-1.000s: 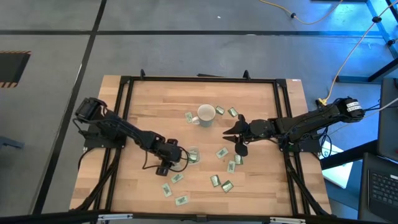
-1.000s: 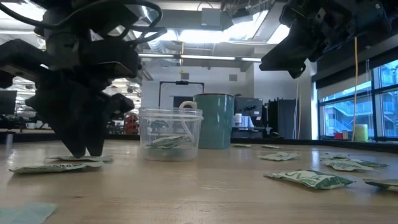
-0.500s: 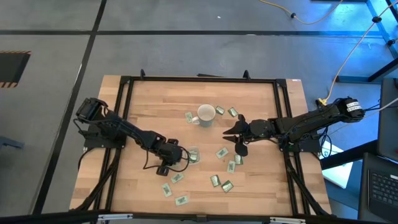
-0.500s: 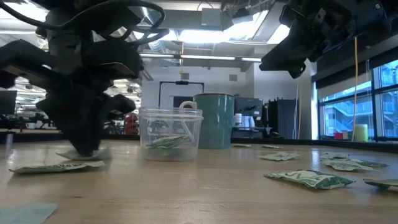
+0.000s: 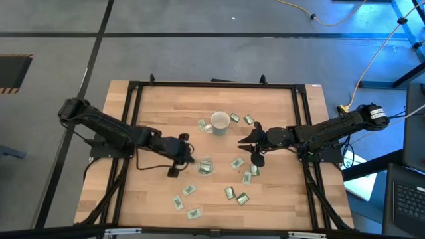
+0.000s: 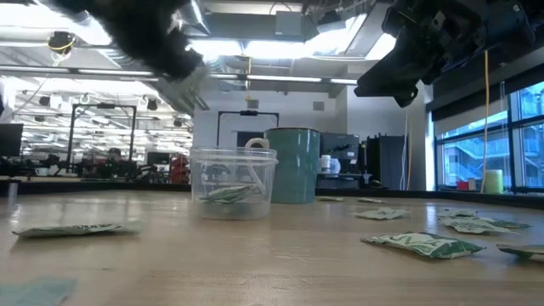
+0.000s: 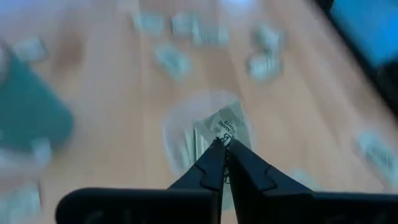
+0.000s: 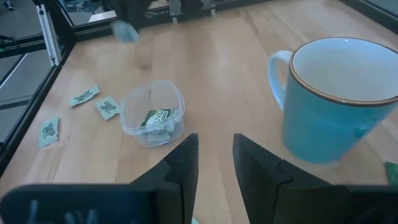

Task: Pick and place Stevia / Truvia into bins
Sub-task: Put the white stevia packet into the transparent bin

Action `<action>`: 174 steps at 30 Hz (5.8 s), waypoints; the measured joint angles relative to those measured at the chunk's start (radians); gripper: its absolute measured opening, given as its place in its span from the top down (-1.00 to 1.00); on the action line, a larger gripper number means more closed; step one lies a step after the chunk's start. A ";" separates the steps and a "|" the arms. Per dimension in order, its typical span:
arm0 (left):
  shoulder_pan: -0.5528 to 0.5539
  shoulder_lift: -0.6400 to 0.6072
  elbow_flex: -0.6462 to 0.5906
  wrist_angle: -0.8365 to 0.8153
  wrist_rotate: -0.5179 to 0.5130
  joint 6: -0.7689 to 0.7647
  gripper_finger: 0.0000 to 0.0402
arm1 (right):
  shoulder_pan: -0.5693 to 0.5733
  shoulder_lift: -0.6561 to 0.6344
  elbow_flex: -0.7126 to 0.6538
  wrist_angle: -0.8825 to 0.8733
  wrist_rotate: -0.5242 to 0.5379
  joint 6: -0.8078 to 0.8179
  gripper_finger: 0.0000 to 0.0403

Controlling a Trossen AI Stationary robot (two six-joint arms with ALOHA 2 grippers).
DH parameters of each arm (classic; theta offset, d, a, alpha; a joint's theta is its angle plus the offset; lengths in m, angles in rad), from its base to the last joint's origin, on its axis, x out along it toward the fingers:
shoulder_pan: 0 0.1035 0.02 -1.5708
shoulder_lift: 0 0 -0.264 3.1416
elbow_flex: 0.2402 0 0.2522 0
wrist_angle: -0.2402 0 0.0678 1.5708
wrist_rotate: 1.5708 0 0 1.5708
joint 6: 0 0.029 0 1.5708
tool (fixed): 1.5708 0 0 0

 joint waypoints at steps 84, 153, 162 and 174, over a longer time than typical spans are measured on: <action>0.312 -0.383 -0.537 0.620 0.083 0.159 0.71 | 0.055 0.512 0.088 -0.072 -0.105 -0.023 0.62; 0.312 -0.383 -0.536 0.611 0.073 0.160 0.71 | 0.031 0.632 0.695 -0.520 -0.122 -0.278 0.56; 0.312 -0.383 -0.536 0.615 0.073 0.160 0.71 | 0.040 0.286 0.378 -0.606 -0.034 0.083 0.56; 0.312 -0.383 -0.536 0.615 0.073 0.178 0.71 | 0.051 0.170 0.079 -0.601 -0.032 0.242 0.56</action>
